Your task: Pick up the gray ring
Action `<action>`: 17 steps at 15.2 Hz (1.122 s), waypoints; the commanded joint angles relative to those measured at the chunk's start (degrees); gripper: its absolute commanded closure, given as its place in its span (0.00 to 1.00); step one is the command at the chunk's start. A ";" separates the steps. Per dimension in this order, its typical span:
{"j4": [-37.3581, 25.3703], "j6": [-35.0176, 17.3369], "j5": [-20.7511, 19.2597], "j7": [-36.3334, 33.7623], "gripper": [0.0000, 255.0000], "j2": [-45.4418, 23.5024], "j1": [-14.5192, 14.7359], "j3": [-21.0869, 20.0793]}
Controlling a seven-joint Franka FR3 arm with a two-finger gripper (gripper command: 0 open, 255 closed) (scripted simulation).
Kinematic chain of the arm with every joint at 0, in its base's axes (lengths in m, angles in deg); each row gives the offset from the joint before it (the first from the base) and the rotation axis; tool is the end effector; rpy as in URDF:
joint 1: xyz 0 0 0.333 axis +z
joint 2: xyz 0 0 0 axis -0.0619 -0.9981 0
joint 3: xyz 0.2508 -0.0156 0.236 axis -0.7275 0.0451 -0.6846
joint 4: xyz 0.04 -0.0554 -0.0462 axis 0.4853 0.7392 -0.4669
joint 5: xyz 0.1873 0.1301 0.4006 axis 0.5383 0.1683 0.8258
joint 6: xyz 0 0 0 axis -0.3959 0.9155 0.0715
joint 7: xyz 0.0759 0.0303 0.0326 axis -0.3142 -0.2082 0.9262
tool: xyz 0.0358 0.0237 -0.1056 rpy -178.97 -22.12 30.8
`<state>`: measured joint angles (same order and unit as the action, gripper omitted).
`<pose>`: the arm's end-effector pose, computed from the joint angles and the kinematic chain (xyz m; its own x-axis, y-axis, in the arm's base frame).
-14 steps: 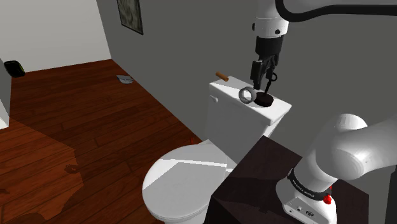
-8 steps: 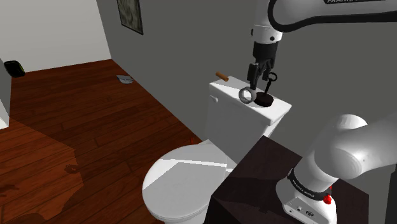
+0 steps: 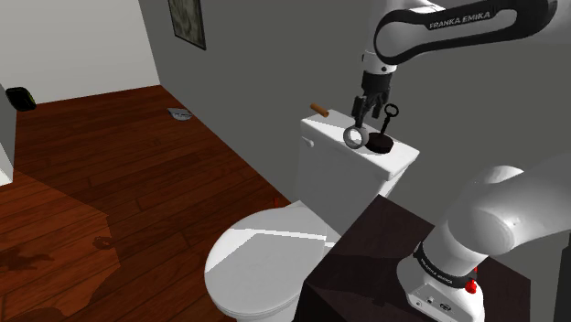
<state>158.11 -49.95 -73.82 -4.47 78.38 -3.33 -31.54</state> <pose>0.4113 -0.1306 0.4867 0.9913 -0.1205 -0.0533 -0.1150 -0.9886 0.0969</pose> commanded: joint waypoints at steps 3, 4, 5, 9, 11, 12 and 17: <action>-0.96 -6.97 -0.46 2.28 0.00 -5.79 -1.59 3.93; -1.37 -8.63 -0.39 2.92 0.00 -7.36 -1.92 4.91; -1.84 -10.26 -0.23 3.59 0.00 -8.99 -2.22 5.88; -4.43 -16.40 1.42 6.75 0.00 -15.95 -3.19 9.69; -6.12 -19.19 2.96 8.66 0.00 -19.68 -3.56 11.51; -7.07 -20.50 3.93 9.72 0.00 -21.61 -3.75 12.36; -10.09 -24.91 8.06 13.64 0.00 -28.29 -4.53 14.71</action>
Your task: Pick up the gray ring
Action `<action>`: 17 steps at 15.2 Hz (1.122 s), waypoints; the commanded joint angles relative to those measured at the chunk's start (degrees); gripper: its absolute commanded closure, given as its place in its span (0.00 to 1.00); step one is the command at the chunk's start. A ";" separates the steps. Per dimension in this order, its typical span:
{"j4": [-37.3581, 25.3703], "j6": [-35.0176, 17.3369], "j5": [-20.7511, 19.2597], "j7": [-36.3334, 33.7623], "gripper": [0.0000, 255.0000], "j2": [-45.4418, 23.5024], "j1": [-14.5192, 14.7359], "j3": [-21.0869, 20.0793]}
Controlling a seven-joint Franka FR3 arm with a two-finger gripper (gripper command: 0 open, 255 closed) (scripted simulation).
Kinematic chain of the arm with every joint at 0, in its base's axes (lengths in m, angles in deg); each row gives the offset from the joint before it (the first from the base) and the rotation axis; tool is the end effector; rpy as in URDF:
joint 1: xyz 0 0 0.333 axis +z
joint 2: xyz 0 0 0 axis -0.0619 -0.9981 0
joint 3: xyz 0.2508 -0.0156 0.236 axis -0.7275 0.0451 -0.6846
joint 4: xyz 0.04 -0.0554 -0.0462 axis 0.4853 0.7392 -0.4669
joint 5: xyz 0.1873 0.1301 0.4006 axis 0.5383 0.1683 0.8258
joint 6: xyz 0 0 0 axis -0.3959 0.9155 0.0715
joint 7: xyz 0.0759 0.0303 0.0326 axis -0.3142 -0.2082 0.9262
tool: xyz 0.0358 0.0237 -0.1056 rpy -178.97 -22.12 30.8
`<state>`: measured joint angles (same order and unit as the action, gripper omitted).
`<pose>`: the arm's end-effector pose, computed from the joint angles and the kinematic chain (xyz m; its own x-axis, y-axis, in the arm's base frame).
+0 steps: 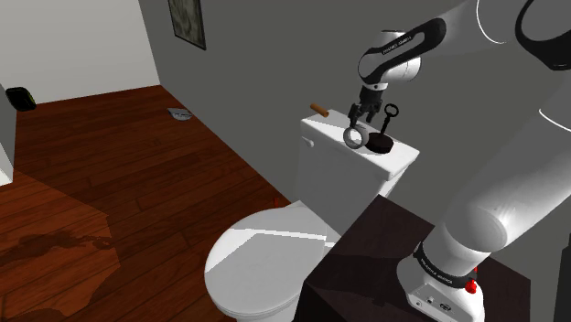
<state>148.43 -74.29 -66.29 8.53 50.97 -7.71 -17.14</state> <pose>0.4709 -0.3198 0.3730 0.9640 -0.2589 0.0610 -0.2613 -0.9646 0.0349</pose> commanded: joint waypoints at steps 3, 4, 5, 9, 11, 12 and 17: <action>0.68 -2.91 1.17 1.09 0.00 -2.23 -0.16 0.40; 1.02 -3.69 1.40 1.25 0.00 -2.70 -0.16 0.43; 1.35 -4.47 1.65 1.43 0.00 -3.19 -0.17 0.45; 1.93 -5.71 2.01 1.65 1.00 -3.90 -0.17 0.46; 1.96 -5.72 2.00 1.65 1.00 -3.87 -0.17 0.46; 1.97 -5.72 1.99 1.64 1.00 -3.86 -0.17 0.46; 1.96 -5.72 1.99 1.65 1.00 -3.87 -0.17 0.47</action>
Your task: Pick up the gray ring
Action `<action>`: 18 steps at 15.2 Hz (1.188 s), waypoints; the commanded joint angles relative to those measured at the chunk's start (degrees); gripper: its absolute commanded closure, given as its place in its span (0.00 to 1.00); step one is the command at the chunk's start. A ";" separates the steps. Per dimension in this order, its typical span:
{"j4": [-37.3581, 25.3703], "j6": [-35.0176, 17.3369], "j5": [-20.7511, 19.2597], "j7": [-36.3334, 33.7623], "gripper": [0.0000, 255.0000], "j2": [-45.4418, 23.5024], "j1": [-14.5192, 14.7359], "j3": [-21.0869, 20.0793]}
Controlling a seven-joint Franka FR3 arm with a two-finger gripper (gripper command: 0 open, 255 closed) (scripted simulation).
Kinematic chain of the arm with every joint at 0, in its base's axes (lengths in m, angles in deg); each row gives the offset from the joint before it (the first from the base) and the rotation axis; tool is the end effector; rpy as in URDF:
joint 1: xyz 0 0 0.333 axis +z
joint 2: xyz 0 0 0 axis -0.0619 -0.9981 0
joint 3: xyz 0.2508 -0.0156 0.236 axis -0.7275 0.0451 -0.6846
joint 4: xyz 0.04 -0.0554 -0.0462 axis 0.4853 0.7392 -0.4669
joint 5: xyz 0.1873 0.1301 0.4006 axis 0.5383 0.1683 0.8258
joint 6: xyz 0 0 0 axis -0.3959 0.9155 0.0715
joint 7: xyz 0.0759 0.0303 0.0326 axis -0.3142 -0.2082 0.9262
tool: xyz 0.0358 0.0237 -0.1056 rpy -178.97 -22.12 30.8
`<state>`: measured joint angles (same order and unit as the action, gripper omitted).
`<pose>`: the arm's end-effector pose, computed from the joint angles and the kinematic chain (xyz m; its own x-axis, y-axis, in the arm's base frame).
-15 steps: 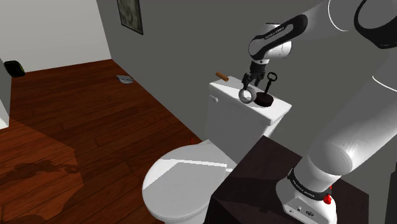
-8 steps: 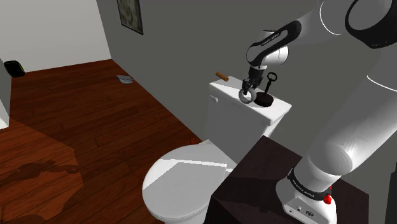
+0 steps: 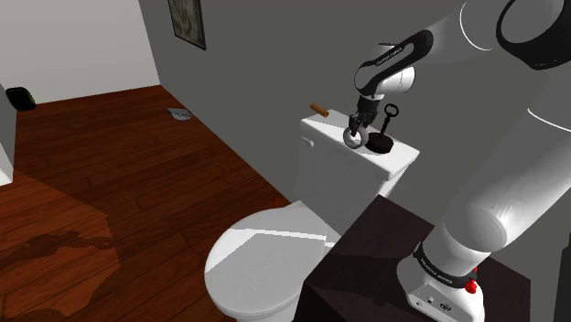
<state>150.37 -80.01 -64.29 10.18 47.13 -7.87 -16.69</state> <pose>0.4692 -0.3236 0.3304 0.9632 -0.2608 0.0647 -0.2633 -0.9641 0.0345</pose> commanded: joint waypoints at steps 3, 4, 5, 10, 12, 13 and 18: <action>-0.73 1.58 -0.46 -0.30 1.00 0.86 -0.01 -0.01; -1.06 2.36 -0.70 -0.47 1.00 1.34 0.00 -0.03; -1.40 3.14 -0.93 -0.63 1.00 1.81 0.01 -0.05; -3.30 7.05 -1.90 -1.32 1.00 3.96 0.02 -0.24; -4.15 8.61 -2.21 -1.54 1.00 4.72 0.03 -0.33; -4.59 9.39 -2.35 -1.64 1.00 5.08 0.03 -0.37; -6.05 11.84 -2.73 -1.92 1.00 6.14 0.05 -0.53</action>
